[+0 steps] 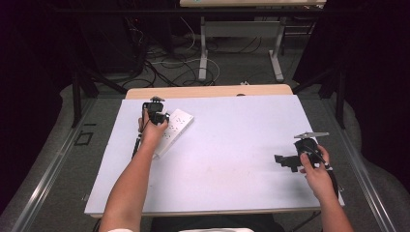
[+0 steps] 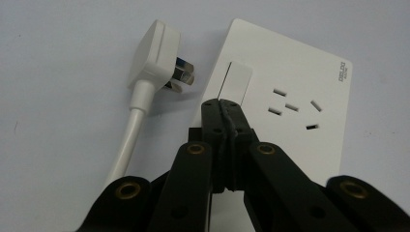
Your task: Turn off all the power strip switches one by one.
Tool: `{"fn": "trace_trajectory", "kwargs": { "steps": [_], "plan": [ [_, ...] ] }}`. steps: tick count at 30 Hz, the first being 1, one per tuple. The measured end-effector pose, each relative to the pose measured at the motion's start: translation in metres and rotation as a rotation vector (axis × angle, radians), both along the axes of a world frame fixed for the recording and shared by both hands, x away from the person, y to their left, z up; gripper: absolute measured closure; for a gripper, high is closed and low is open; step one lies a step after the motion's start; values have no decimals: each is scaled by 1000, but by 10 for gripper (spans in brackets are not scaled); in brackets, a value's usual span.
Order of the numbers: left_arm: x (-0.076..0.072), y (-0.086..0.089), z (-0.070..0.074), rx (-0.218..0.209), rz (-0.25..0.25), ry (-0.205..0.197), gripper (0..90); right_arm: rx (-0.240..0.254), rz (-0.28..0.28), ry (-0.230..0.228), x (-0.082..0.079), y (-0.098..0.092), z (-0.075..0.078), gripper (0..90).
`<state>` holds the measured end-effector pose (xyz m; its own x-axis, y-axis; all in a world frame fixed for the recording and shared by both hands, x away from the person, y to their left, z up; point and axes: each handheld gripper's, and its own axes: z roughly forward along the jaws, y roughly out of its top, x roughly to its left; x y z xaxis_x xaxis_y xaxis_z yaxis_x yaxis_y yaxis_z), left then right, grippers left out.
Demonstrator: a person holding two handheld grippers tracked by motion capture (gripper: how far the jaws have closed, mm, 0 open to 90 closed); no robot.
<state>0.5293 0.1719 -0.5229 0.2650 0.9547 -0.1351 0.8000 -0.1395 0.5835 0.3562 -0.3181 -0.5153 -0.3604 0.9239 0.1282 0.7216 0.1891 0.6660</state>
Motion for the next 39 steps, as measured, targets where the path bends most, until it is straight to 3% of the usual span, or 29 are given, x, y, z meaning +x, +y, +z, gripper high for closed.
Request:
{"fn": "trace_trajectory", "kwargs": {
  "steps": [29, 39],
  "plan": [
    [1, 0, 2, 11, 16, 9, 900, -2, -1, 3, 1, 1, -1, 0],
    [3, -6, 13, 2, 10, -22, 900, -1, -5, 5, 0, 1, -1, 0]
  ]
}}
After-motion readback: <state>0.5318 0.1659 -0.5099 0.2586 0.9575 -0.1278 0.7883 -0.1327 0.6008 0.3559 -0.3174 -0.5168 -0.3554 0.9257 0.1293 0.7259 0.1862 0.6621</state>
